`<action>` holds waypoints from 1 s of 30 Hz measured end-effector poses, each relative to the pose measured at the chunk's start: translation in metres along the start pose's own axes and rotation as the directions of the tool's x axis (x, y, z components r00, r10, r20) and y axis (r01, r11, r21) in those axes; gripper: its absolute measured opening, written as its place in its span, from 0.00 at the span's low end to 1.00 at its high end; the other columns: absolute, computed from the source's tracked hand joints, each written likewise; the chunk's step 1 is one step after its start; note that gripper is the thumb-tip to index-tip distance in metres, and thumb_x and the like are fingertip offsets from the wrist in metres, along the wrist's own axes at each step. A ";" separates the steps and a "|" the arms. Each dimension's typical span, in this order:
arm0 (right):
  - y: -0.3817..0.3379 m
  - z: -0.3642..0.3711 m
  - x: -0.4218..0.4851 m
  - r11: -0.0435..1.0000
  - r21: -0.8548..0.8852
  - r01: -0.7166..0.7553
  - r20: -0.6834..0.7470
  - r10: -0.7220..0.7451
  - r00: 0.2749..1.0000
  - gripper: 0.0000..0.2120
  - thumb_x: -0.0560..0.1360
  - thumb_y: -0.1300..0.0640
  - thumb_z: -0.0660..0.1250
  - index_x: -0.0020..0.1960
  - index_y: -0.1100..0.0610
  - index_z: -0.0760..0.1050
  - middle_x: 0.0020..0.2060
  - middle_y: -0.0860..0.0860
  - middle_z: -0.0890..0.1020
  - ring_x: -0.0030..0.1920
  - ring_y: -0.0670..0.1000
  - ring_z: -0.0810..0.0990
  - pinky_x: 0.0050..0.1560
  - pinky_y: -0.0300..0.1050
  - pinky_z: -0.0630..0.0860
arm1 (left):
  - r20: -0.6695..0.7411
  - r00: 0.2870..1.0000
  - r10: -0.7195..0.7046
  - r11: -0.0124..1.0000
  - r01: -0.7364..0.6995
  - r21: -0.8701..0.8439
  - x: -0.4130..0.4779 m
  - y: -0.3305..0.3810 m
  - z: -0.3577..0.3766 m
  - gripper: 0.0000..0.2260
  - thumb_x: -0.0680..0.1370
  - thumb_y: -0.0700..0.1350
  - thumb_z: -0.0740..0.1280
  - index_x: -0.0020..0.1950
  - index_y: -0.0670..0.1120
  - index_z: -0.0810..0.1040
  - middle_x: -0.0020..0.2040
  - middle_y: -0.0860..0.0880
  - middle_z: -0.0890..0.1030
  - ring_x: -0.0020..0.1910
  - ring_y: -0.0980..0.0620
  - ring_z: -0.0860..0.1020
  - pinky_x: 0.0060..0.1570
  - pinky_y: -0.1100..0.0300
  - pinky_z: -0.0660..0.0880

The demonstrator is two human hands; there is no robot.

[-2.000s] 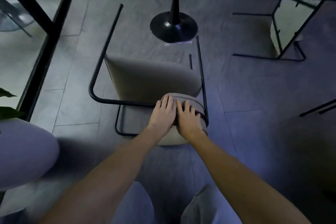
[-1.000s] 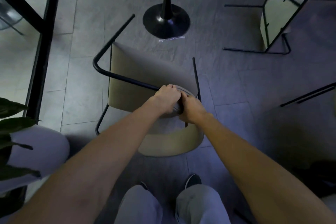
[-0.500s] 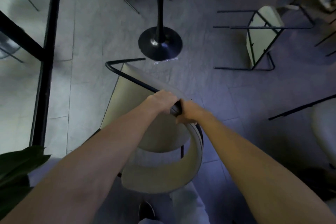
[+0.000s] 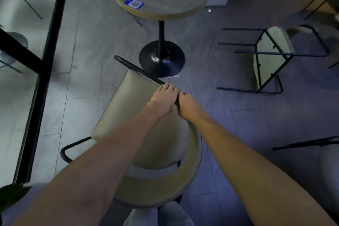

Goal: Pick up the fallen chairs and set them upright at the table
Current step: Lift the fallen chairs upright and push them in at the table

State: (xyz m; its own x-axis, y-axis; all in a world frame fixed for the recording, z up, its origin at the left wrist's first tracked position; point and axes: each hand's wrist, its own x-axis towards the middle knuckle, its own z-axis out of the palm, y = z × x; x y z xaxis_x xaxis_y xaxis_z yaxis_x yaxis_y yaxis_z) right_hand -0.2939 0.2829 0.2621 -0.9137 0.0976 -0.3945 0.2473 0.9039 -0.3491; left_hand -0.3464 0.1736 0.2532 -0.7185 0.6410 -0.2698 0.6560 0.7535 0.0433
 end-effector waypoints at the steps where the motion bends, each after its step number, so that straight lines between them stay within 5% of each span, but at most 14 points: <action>1: 0.003 -0.003 0.010 1.000 -0.023 -0.007 -0.025 0.007 1.000 0.22 0.79 0.62 0.66 0.72 0.60 0.66 0.63 0.60 0.77 0.59 0.60 0.79 0.56 0.52 0.75 | -0.010 1.000 0.001 1.000 -0.001 -0.031 0.010 -0.002 -0.002 0.28 0.71 0.41 0.72 0.69 0.44 0.67 0.68 0.44 0.71 0.70 0.44 0.66 0.72 0.51 0.64; 10: 0.033 -0.029 0.110 0.992 -0.037 -0.121 -0.080 0.118 0.990 0.39 0.74 0.65 0.70 0.77 0.58 0.52 0.68 0.62 0.69 0.66 0.63 0.71 0.64 0.57 0.72 | 0.044 0.999 -0.011 0.998 0.014 -0.066 0.129 -0.028 -0.017 0.40 0.69 0.50 0.74 0.75 0.46 0.58 0.72 0.44 0.64 0.73 0.41 0.61 0.70 0.46 0.66; 30: 0.080 -0.044 0.201 0.983 -0.110 -0.145 -0.056 0.139 0.989 0.49 0.74 0.62 0.68 0.81 0.55 0.37 0.76 0.56 0.56 0.70 0.62 0.65 0.68 0.57 0.68 | 0.126 0.990 -0.067 0.975 0.092 -0.201 0.261 -0.053 -0.007 0.36 0.69 0.50 0.73 0.72 0.47 0.59 0.68 0.44 0.63 0.66 0.40 0.66 0.50 0.50 0.72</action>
State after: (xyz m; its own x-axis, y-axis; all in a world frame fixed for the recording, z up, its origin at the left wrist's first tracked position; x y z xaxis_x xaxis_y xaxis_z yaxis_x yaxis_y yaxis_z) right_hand -0.4721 0.3936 0.1920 -0.8871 0.2456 -0.3909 0.3398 0.9206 -0.1927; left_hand -0.5702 0.3014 0.1872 -0.7263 0.5652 -0.3913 0.5273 0.8232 0.2104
